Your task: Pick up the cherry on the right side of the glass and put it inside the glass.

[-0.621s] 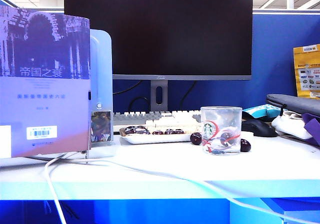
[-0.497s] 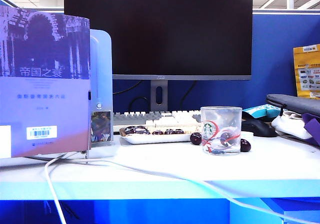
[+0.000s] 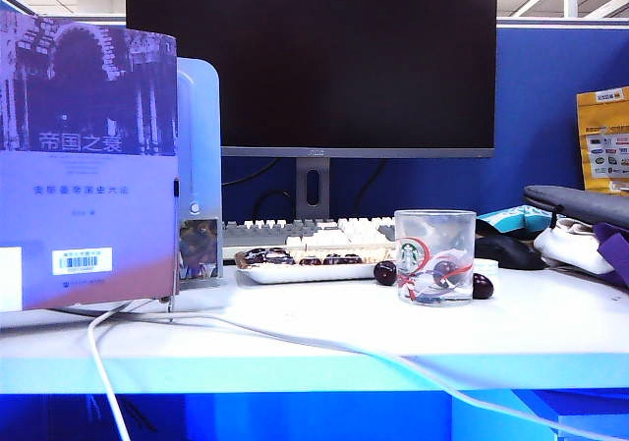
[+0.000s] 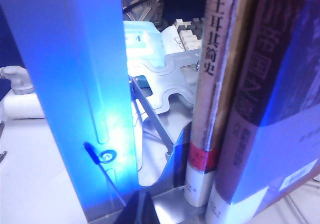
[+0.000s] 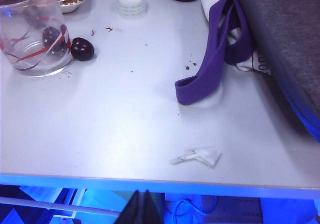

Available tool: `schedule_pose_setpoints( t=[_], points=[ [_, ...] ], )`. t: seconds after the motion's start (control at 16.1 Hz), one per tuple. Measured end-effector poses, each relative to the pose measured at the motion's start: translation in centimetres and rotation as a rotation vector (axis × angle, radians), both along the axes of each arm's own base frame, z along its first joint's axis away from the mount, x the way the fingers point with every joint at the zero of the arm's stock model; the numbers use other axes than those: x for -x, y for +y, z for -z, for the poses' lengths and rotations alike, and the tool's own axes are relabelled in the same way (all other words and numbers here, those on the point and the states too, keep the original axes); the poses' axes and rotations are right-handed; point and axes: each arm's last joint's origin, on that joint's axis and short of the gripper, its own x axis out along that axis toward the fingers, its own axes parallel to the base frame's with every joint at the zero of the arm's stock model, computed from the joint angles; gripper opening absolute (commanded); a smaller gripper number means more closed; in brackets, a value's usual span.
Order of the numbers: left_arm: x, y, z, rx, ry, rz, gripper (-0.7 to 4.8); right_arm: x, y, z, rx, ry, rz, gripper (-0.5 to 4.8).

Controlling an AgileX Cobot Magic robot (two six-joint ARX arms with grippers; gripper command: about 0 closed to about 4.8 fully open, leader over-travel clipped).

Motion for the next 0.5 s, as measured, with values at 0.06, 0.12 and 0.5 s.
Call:
schedule_pose_setpoints(
  t=[0.06, 0.12, 0.5],
  points=[
    [0.0, 0.0, 0.0, 0.000, 0.000, 0.000, -0.05, -0.1, 0.0, -0.1, -0.014, -0.015, -0.003, -0.05],
    [0.0, 0.0, 0.0, 0.000, 0.000, 0.000, -0.05, -0.2, 0.1, -0.3, -0.096, -0.046, 0.004, -0.05],
    [0.0, 0.0, 0.0, 0.000, 0.000, 0.000, -0.05, -0.2, 0.6, -6.8, -0.728, -0.353, -0.100, -0.05]
  ],
)
